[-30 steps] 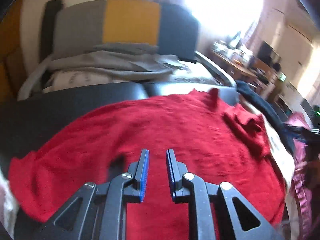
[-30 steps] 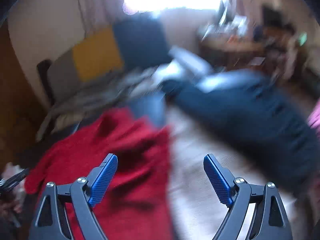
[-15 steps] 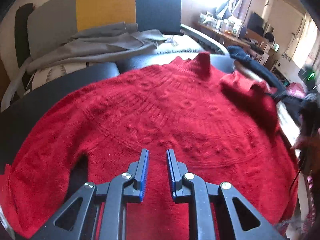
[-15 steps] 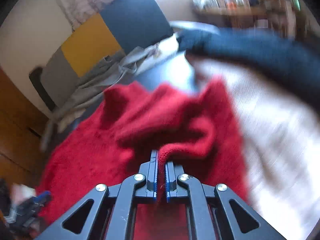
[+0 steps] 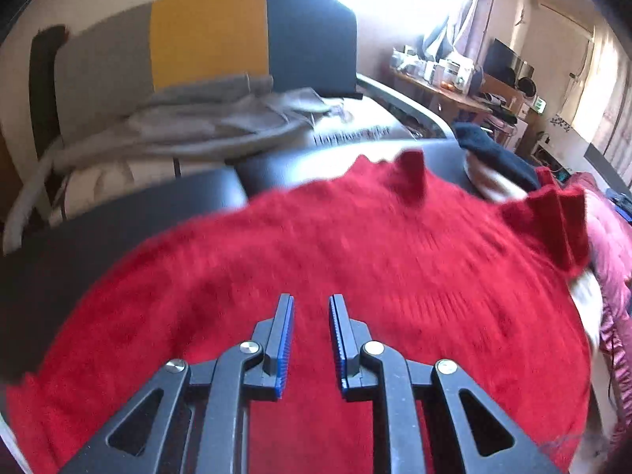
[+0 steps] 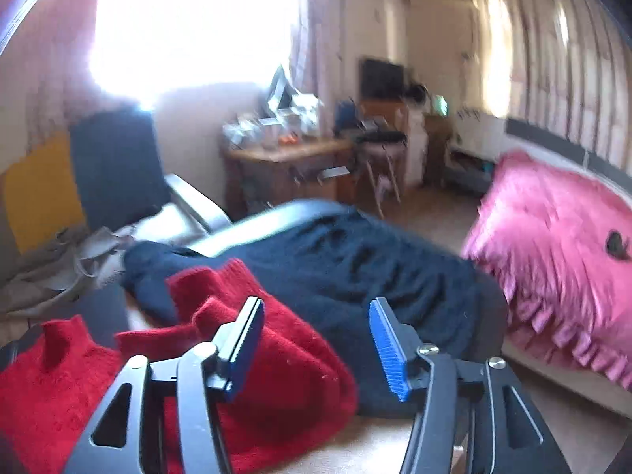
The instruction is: Fold clothes
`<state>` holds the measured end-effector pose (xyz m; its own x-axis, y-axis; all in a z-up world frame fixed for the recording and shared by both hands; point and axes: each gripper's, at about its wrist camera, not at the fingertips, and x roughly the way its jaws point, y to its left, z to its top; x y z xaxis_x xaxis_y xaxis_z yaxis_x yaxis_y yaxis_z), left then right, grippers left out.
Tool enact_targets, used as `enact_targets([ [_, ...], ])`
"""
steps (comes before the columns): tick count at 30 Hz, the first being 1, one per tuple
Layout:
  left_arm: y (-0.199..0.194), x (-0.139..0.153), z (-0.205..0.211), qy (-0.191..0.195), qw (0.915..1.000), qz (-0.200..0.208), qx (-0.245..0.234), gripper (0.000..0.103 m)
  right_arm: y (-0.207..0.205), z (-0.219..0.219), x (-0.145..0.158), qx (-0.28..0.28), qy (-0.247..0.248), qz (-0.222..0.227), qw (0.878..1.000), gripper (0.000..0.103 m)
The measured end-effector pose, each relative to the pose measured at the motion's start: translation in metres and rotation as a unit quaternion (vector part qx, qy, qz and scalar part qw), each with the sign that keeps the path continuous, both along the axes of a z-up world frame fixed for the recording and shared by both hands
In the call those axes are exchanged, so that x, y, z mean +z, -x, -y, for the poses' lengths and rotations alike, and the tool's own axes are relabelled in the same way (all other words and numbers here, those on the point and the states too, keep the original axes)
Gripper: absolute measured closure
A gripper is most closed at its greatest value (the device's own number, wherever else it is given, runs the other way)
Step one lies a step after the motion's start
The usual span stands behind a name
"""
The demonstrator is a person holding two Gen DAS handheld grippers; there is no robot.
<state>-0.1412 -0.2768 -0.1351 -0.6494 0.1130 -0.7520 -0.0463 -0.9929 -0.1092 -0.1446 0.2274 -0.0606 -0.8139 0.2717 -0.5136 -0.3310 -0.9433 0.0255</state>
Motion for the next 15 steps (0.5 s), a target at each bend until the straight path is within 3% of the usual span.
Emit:
enact_targets([
  [3, 0.030, 0.008, 0.001, -0.004, 0.9999, -0.014, -0.003, 0.086, 0.021, 0.063, -0.002, 0.150, 0.027, 0.010, 0.988, 0.043],
  [6, 0.060, 0.010, -0.006, 0.003, 0.9996, -0.022, -0.018, 0.086, 0.048, 0.140, -0.025, 0.287, 0.031, 0.053, 0.956, 0.046],
  [8, 0.078, 0.008, -0.014, 0.013, 0.9991, -0.026, -0.032, 0.086, 0.066, 0.180, -0.044, 0.340, 0.049, 0.084, 0.935, 0.047],
  [11, 0.104, -0.005, -0.021, 0.036, 0.9984, -0.017, -0.040, 0.086, 0.096, 0.236, -0.077, 0.392, 0.060, 0.132, 0.908, 0.052],
  [15, 0.119, -0.042, -0.007, 0.068, 0.9972, 0.032, -0.006, 0.086, 0.142, 0.261, -0.128, 0.384, 0.055, 0.210, 0.898, 0.057],
])
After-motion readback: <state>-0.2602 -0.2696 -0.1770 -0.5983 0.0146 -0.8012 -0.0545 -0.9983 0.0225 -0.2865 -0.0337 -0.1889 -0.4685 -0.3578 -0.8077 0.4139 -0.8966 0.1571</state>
